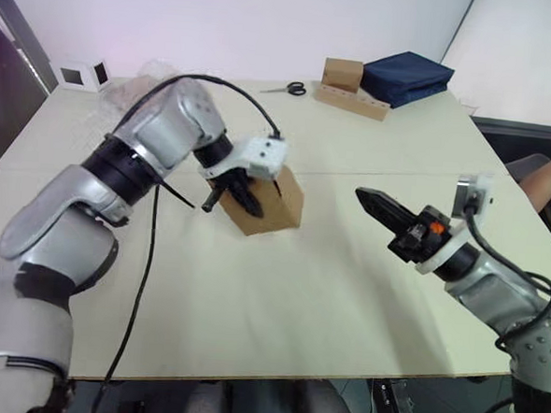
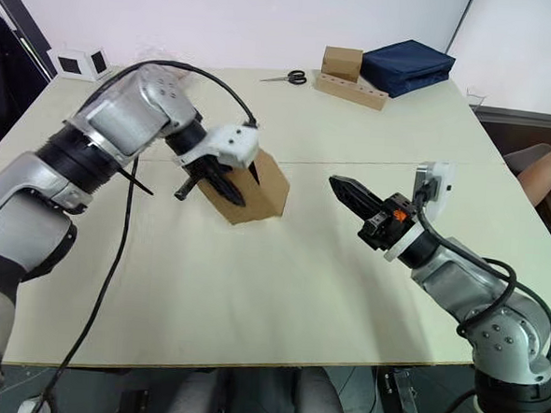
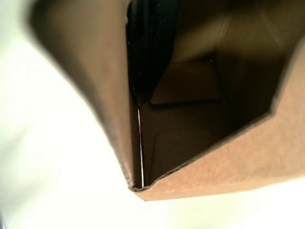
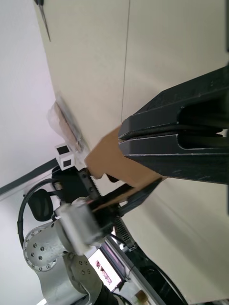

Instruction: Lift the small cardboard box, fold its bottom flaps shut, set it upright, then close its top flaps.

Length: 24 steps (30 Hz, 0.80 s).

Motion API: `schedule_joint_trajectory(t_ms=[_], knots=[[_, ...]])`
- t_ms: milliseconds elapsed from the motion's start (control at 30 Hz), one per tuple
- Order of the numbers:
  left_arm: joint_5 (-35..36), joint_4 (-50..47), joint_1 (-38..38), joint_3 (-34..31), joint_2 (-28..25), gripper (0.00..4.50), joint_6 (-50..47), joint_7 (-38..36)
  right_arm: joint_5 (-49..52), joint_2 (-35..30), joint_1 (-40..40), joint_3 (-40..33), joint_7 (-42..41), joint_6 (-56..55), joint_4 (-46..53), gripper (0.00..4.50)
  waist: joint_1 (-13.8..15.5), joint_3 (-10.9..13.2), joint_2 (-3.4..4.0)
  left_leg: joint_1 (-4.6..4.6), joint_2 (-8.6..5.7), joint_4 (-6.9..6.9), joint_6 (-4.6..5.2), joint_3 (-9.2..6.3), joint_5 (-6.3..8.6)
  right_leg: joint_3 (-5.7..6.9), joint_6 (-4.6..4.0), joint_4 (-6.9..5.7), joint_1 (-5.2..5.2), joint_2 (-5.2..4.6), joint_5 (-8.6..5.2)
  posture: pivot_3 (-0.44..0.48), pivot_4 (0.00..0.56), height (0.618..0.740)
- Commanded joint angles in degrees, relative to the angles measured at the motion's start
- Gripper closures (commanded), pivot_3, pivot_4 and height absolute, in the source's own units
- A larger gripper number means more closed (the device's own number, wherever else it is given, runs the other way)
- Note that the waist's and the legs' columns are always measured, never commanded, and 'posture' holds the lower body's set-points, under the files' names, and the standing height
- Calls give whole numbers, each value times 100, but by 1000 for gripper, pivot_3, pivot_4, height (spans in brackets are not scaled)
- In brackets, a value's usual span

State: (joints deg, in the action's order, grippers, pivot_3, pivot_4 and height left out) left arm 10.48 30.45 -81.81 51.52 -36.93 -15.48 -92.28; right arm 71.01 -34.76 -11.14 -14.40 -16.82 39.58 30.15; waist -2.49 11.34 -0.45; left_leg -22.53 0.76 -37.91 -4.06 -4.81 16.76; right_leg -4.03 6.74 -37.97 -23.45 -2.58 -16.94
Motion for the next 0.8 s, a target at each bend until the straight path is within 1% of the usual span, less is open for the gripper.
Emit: schedule_joint_trajectory(t_ms=[33, 133, 167, 200, 233, 300, 367, 467, 567, 700, 800], knots=[[-148, 291, -392, 455, 215, 4500, 449, -22, -120, 127, 37, -36, 54, -176, 352, 4497, 6, 3, -3, 0, 0, 0, 0, 0, 0, -1, 0, -2, 0, -1, 0, 0, 150, 740], [-466, 689, -412, 504, 526, 3761, 728, -22, -184, 227, 58, -3, 124, -209, 431, 4500, 19, 4, -3, 0, 0, -2, 0, -1, 0, 1, 1, -2, 1, 0, 0, 0, 150, 740], [-534, 817, -424, 463, 637, 3304, 748, -22, -204, 256, 78, 10, 138, -213, 462, 4500, 17, 4, -3, 0, -1, -3, 1, -2, 0, 2, 1, -2, 2, 1, 0, 0, 150, 740], [-578, 912, -432, 429, 712, 3078, 774, -22, -219, 277, 91, 18, 145, -214, 482, 4500, 14, 5, -4, 0, -1, -3, 1, -1, 0, 2, 1, -2, 2, 0, 0, 0, 150, 740], [-631, 1005, -450, 356, 813, 2551, 736, -22, -240, 299, 110, 34, 159, -216, 506, 4500, 12, 6, -5, -1, -1, -4, 1, -1, 0, 2, 1, -2, 1, 0, 0, 0, 150, 740], [-661, 1096, -474, 230, 946, 1830, 617, -22, -267, 343, 128, 67, 203, -218, 545, 4500, 9, 6, -5, -1, -1, -4, 4, -2, 2, 2, 1, -2, 1, 1, -1, 0, 150, 740], [-552, 985, -492, 260, 904, 1014, 448, -22, -284, 367, 140, 89, 230, -213, 580, 4500, -6, 6, -5, -1, -1, -3, 5, -2, 2, 2, 1, -3, 1, 1, -1, 0, 150, 740], [-425, 763, -593, 157, 846, 43, -2, -22, -275, 353, 151, 65, 212, -184, 574, 4500, -3, 7, -5, 0, 0, -4, 6, -3, 3, 1, 1, -5, 1, 3, -1, 0, 150, 740], [-340, 571, -792, -37, 804, 43, -627, -22, -279, 307, 133, 76, 168, -138, 540, 4500, 0, 9, -8, -1, 0, -5, 6, -3, 3, 1, 1, -5, 1, 2, -1, 0, 150, 740], [-108, 99, -1037, -113, 489, 43, -1264, -22, -281, 266, 51, 115, 103, -84, 472, 4500, -7, 11, -7, -1, -1, -5, 7, -3, 4, 1, 3, -6, 1, 2, -2, 0, 150, 740], [-28, -158, -1167, -194, 192, 43, -1342, -22, -319, 238, -78, 166, 22, -40, 375, 4500, -11, 12, -5, 2, 0, -5, 7, -3, 4, 1, 3, -10, 1, 2, -2, 0, 150, 740]])
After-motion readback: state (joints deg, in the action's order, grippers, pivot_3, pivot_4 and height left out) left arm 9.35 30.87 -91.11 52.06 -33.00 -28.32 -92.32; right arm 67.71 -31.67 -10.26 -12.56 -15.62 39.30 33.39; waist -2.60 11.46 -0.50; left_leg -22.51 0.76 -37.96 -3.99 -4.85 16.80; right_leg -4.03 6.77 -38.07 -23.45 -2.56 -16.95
